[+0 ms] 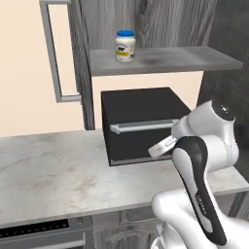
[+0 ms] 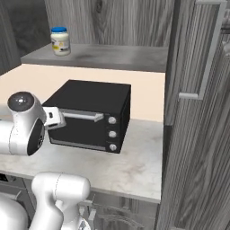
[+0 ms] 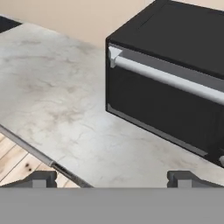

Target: Move the mayonnaise and condiment bottle from the cabinet to the dining counter.

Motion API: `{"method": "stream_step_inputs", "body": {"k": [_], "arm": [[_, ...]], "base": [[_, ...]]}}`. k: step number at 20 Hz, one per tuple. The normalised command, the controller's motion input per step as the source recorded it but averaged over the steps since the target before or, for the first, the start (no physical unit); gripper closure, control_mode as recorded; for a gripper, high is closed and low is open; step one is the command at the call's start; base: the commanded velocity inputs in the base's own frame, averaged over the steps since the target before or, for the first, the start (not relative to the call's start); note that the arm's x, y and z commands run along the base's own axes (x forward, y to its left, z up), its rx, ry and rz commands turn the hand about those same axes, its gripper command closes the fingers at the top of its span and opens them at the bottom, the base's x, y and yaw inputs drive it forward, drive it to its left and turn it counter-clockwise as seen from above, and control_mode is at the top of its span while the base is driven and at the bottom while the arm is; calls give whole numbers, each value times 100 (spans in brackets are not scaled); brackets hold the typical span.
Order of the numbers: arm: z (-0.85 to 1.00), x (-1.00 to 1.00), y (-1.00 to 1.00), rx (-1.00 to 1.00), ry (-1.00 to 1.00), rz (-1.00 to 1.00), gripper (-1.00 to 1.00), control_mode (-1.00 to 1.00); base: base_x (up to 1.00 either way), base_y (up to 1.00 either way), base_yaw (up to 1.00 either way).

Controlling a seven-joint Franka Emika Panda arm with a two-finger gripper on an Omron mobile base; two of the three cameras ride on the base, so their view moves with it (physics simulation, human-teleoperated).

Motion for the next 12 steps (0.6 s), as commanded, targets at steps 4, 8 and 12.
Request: {"method": "stream_step_inputs", "body": {"k": [4, 8, 12], "arm": [[67, 0, -12, 0, -33, 0, -100, -100], [74, 5, -12, 0, -29, 0, -100, -100], [74, 6, -6, 0, -28, -2, -100, -100]], "base": [[0, 0, 0], [0, 0, 0], [0, 0, 0]]}}
